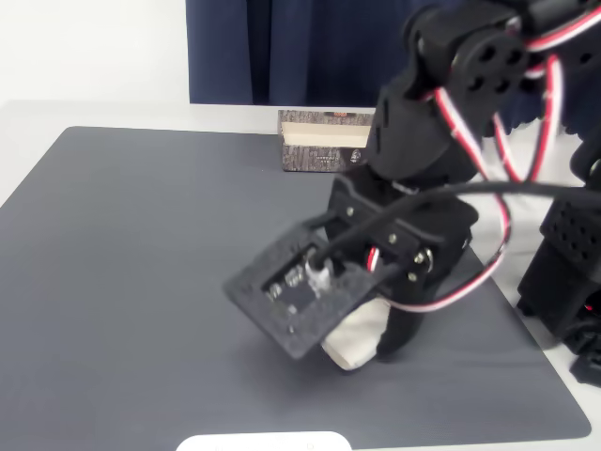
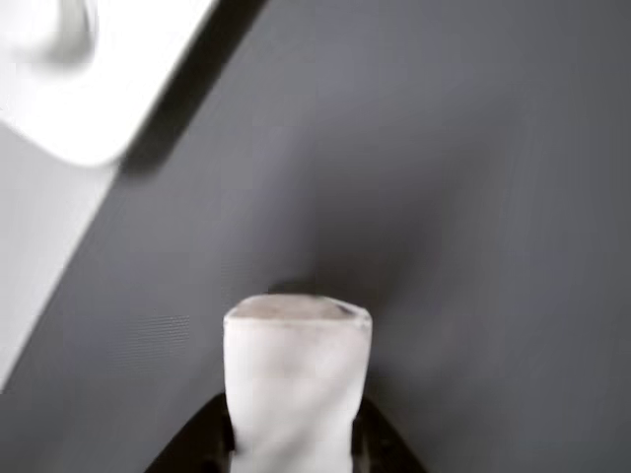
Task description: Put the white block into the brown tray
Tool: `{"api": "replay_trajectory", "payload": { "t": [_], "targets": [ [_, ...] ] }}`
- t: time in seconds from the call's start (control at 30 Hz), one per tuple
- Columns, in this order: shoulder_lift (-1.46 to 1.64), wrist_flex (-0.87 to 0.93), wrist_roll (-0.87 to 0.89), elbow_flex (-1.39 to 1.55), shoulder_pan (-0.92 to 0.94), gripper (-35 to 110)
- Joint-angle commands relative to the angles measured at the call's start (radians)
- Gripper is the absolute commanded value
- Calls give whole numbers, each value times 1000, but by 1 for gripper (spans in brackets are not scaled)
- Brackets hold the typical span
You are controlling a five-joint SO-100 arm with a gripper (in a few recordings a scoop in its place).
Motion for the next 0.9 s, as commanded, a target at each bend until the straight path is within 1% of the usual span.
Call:
{"api": "replay_trajectory", "payload": {
  "t": [0.0,0.1,0.2,0.37,0.63,0.87],
  "targets": [
    [120,14,46,-29,44,9],
    [161,28,92,-51,92,5],
    [141,78,135,-114,141,4],
    [78,239,140,-284,298,0],
    [-57,344,-61,-555,670,1],
    [-278,356,-186,-784,899,0]
  ]
}}
